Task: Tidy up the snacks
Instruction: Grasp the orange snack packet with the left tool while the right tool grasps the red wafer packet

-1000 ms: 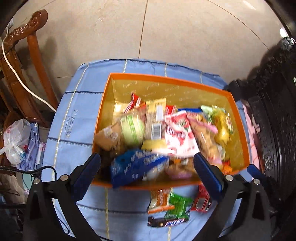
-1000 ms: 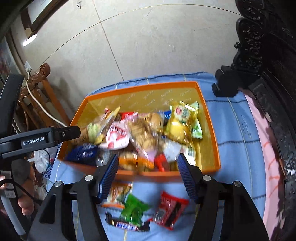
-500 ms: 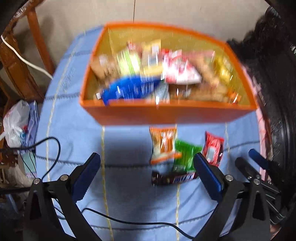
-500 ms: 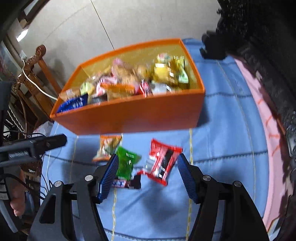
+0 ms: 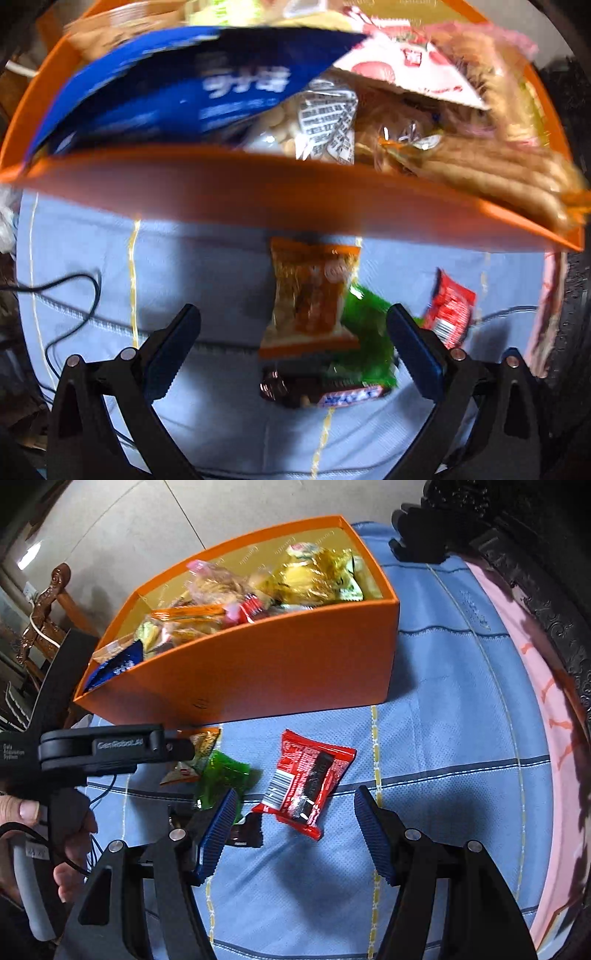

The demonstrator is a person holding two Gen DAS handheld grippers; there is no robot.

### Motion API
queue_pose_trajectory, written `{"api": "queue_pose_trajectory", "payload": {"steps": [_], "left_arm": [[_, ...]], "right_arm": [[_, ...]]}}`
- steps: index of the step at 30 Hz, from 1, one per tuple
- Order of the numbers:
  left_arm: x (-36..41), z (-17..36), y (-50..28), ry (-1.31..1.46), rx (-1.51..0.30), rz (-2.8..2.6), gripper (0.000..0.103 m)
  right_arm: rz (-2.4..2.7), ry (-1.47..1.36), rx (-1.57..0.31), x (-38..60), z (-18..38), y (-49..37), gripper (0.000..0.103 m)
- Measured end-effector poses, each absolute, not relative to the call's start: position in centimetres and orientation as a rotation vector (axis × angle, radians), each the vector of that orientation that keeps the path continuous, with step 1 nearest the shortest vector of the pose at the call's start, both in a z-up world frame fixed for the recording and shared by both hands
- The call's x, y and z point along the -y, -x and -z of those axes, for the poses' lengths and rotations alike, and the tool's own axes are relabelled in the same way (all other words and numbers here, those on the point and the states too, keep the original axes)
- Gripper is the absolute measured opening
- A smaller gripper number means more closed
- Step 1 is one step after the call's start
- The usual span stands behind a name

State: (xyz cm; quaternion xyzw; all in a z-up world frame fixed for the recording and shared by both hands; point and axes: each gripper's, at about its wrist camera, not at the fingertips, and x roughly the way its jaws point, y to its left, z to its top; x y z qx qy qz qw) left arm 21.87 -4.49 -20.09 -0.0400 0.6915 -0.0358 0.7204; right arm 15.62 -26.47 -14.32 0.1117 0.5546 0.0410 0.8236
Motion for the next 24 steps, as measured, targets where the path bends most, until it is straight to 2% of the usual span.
{"api": "queue_pose_trajectory", "payload": {"steps": [6,7,9,11,12,13,14,15,16,17,22,24], "left_arm": [[4.8,22.2,-22.2,0.037,-1.550,0.065,0.096],[4.8,22.4,-22.2,0.017,-1.545,0.060,0.083],[4.6,22.5,-22.1,-0.013,-1.518,0.063,0.072],[4.2,22.1,-21.9,-0.018,-1.493,0.040,0.056],[3.9,21.9,-21.9,-0.022,-1.479,0.035,0.040],[3.6,21.8,-21.7,-0.019,-1.469,0.049,0.037],[3.3,21.7,-21.6,-0.013,-1.463,0.062,0.036],[2.8,21.6,-21.2,-0.002,-1.451,0.079,0.035],[2.6,21.6,-20.9,-0.004,-1.448,0.077,0.035],[2.2,21.6,-20.5,-0.011,-1.444,0.071,0.035],[1.8,21.6,-19.2,-0.019,-1.424,0.077,0.035],[2.5,21.6,-19.1,-0.024,-1.425,0.073,0.035]], "right_arm": [[-0.092,-0.229,-1.201,26.4,15.4,-17.2,0.066],[-0.091,-0.224,-1.206,26.3,15.6,-17.5,0.066],[-0.088,-0.216,-1.219,26.2,16.1,-17.9,0.066],[-0.069,-0.205,-1.247,25.9,16.8,-18.2,0.066],[-0.056,-0.201,-1.259,25.7,17.2,-18.4,0.066],[-0.047,-0.201,-1.265,25.6,17.4,-18.6,0.066],[-0.039,-0.201,-1.267,25.4,17.6,-18.7,0.063],[-0.031,-0.196,-1.274,25.2,17.8,-18.9,0.052],[-0.023,-0.173,-1.290,24.6,18.3,-19.3,0.046],[-0.023,-0.160,-1.286,24.3,18.4,-19.4,0.043],[-0.011,-0.060,-1.274,22.3,19.0,-20.0,0.045],[-0.012,-0.020,-1.297,21.7,19.5,-20.2,0.057]]}}
